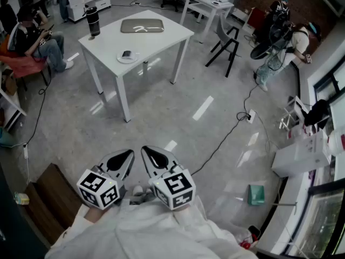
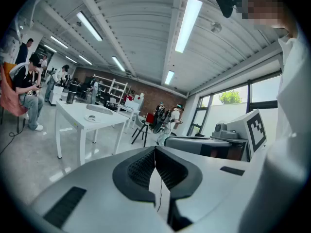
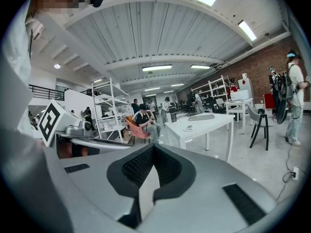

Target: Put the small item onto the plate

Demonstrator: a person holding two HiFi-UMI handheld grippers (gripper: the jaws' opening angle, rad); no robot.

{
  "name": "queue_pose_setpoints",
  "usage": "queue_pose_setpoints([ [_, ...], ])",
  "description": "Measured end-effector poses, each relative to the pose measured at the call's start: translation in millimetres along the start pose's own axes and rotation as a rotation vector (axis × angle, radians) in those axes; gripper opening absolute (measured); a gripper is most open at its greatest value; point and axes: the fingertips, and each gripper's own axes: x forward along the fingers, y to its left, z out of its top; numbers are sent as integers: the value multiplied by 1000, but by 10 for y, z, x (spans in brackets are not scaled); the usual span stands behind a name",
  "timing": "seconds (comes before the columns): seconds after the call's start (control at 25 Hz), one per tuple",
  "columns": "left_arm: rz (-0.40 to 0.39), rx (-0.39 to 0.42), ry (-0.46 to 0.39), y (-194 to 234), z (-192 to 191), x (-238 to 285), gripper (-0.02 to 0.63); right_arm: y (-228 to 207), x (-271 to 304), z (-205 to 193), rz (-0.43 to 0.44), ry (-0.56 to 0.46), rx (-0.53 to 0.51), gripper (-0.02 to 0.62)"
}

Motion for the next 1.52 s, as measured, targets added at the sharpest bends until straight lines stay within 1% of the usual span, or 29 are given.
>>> queue_pose_setpoints([
  [0.44, -6, 3, -10, -29, 11, -13, 10, -11, -36, -23, -11, -8, 6, 14],
  [0.56, 0, -7, -22, -25, 21, 14, 10, -63, -51, -21, -6, -27, 31, 15],
  [0.8, 24, -25, -18, -7, 0, 107, 11, -204, -112, -89, -15, -8, 61, 15],
  [1.04, 50, -42, -1, -113, -171, 222, 11, -357, -237, -216, -1, -6, 102, 15],
  [1.2, 61, -62, 25, -155, -343, 272, 11, -361, -278, -377, 18, 21, 112, 15],
  [1.36, 54, -73, 30, -82, -331, 386, 11, -489, -187, -440, 12, 48, 133, 15],
  [1.52, 54, -74, 30, 142, -228, 599, 11, -731, 48, -363, -13, 55, 139, 15],
])
